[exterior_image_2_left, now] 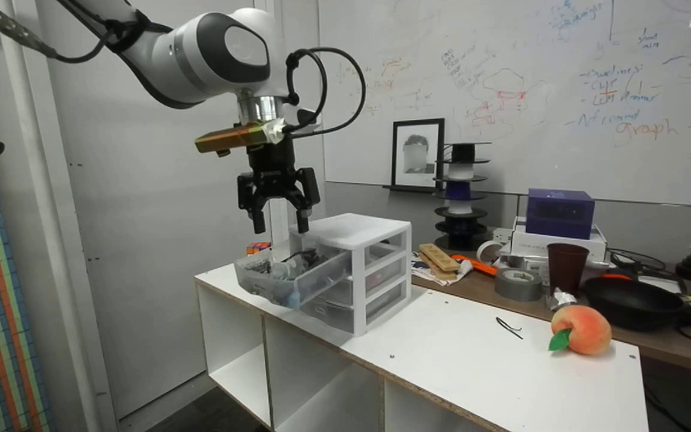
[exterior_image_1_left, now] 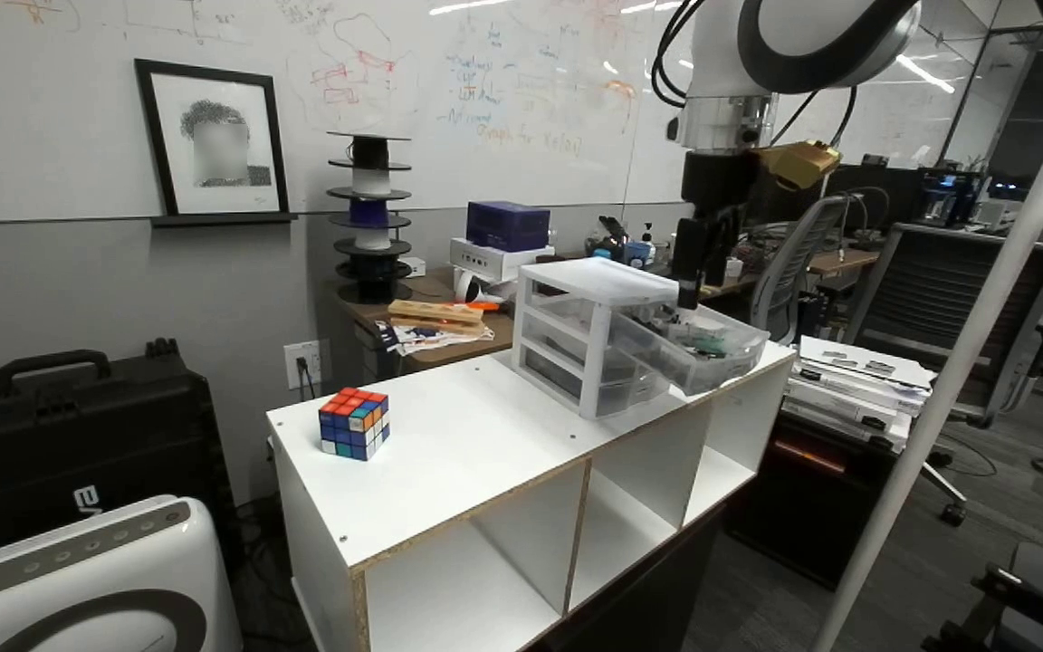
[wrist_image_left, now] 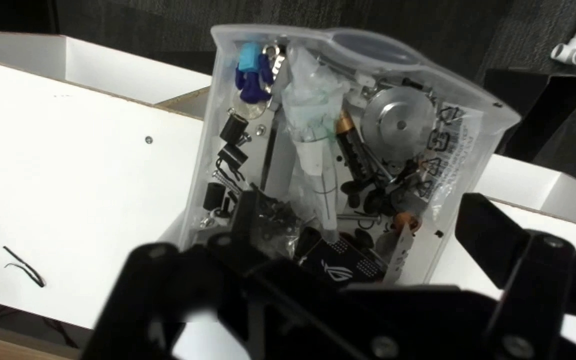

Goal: Put the white object and plastic bag on the table in the open drawer and then close the drawer

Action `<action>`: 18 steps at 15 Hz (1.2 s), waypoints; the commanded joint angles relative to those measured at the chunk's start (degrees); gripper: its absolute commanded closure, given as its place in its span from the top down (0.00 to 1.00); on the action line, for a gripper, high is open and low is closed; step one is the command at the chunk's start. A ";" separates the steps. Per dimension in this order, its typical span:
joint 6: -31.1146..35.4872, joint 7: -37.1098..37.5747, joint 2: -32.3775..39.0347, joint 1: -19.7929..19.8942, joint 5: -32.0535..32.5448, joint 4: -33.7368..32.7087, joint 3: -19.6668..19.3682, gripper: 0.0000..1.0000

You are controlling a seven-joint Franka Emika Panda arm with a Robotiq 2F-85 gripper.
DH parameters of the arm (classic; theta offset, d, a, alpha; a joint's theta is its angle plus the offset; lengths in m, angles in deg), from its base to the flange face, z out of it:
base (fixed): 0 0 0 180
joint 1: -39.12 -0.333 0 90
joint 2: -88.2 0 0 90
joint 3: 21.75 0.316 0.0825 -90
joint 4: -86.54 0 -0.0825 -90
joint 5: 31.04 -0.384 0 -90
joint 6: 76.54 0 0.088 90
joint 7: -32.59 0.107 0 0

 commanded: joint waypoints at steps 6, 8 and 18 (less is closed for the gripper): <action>-3.45 6.59 -17.52 -2.15 -0.38 18.17 2.90 1.00; -1.15 7.92 -21.20 -2.03 0.36 23.15 3.27 1.00; 16.02 6.05 -16.01 4.76 2.21 28.12 -2.48 1.00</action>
